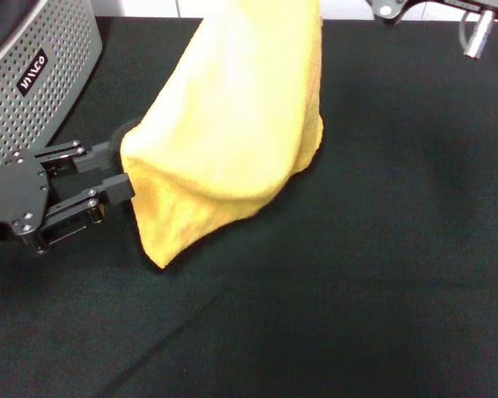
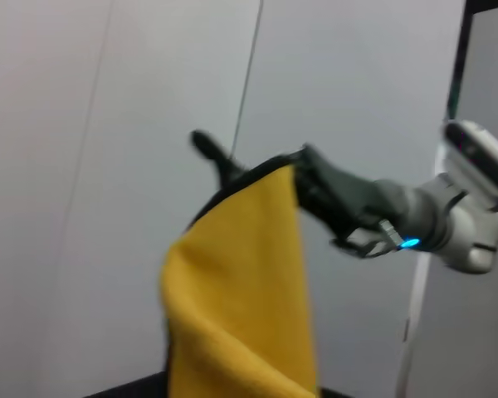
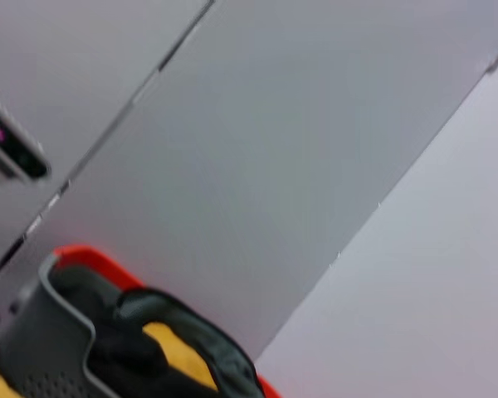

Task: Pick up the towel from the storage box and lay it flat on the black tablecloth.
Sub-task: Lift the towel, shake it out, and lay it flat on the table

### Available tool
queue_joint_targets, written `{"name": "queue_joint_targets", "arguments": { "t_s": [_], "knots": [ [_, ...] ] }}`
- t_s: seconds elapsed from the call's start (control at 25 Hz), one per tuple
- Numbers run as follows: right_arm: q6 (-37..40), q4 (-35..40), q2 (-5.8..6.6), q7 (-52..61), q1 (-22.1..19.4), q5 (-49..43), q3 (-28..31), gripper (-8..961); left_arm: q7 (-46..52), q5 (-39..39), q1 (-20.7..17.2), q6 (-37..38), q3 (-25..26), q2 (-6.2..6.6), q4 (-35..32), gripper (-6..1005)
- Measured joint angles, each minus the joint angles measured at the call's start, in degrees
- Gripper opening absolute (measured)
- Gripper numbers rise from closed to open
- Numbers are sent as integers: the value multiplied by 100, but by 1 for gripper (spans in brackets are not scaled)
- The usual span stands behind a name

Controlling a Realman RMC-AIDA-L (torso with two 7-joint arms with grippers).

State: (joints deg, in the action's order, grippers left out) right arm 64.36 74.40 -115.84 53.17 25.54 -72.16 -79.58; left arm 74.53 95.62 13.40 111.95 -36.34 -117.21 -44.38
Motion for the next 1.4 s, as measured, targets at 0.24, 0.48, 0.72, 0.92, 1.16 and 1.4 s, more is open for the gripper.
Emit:
{"name": "queue_joint_targets", "arguments": {
  "t_s": [0.24,0.48,0.72,0.92,1.16,1.4],
  "knots": [
    [531,-42,0,0,-93,358,343,1,-8,18,-3,-268,4,11,64,466],
    [1130,-257,22,43,-135,614,753,1,-21,12,14,-516,4,41,156,466],
    [1810,-610,36,150,-90,636,1141,1,-20,-68,82,-625,265,28,206,466],
    [2682,-1416,201,413,203,641,1564,1,-24,-79,288,-623,364,67,525,467],
    [3359,-2370,483,669,678,643,1656,1,-3,-85,565,-394,325,58,696,467],
    [3866,-3150,556,788,1156,643,1947,1,-15,-15,830,-256,274,49,858,467]
  ]
}}
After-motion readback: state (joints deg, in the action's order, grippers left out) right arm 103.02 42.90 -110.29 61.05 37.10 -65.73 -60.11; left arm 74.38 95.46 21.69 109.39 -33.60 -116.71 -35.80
